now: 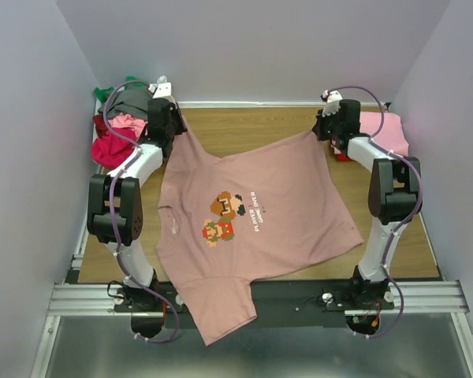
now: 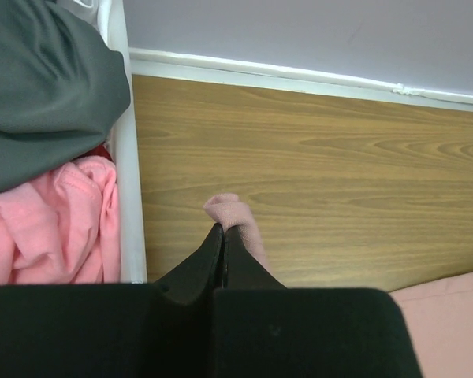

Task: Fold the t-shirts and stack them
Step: Flatten the tshirt out, then fold the tshirt

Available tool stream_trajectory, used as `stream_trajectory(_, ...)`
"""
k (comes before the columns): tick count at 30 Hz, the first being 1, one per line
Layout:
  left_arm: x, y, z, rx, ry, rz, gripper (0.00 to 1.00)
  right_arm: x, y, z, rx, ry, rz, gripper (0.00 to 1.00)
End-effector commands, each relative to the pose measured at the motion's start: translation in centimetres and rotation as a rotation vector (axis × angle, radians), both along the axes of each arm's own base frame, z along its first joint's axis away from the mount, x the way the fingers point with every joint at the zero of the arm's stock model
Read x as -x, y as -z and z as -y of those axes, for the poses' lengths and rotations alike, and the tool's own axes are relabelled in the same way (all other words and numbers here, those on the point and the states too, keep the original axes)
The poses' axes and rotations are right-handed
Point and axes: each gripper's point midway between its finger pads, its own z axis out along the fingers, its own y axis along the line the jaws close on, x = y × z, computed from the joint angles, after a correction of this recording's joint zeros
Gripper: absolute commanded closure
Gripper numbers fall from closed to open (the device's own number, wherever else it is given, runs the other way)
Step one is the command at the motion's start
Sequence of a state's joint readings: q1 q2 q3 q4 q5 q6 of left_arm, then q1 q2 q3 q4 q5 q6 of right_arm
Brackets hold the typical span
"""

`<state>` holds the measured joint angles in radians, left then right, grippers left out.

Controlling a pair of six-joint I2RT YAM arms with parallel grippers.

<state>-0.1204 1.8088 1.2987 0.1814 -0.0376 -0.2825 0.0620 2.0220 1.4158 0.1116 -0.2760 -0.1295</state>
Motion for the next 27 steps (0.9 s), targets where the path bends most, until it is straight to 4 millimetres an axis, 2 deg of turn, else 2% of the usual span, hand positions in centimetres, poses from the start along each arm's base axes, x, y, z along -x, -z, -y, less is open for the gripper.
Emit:
stream_trajectory(1,-0.7,-2.5,-1.0,-0.030,-0.029,0.052,1.00,-2.1,-1.5,2.1,-0.007,0.089,0.056,1.00)
stream_trajectory(3,-0.8,-2.8,-1.0,-0.036,-0.027,0.054,1.00,-2.2,-1.7,2.3,-0.004,0.094,0.060,1.00)
stream_trajectory(10,-0.5,-1.9,-1.1,-0.053,-0.025,0.030,1.00,-1.7,-1.3,2.3,-0.005,0.095,0.049,1.00)
stream_trajectory(17,0.1,-2.7,-0.7,-0.072,0.017,0.046,1.00,-0.9,-1.9,2.4,-0.023,0.082,0.049,1.00)
stream_trajectory(18,0.5,-2.7,-0.6,-0.069,0.029,0.046,1.00,-0.4,-1.5,2.6,-0.027,0.082,0.036,1.00)
stream_trajectory(20,1.2,-3.9,-0.3,-0.065,0.050,0.074,1.00,0.3,-2.3,2.5,-0.035,0.067,0.045,1.00)
stream_trajectory(21,1.8,-3.4,0.2,-0.056,0.079,0.065,1.00,0.6,-2.3,2.5,-0.037,0.062,0.044,1.00)
stream_trajectory(25,3.9,-4.7,0.8,-0.028,0.118,0.102,1.00,2.0,-2.3,2.5,-0.048,0.047,0.034,1.00)
stream_trajectory(26,4.5,-5.8,1.0,-0.016,0.128,0.124,1.00,2.4,-2.1,2.5,-0.050,0.043,0.026,0.99)
stream_trajectory(27,5.2,-5.3,1.1,-0.004,0.131,0.110,1.00,2.6,-2.0,2.6,-0.050,0.045,0.023,1.00)
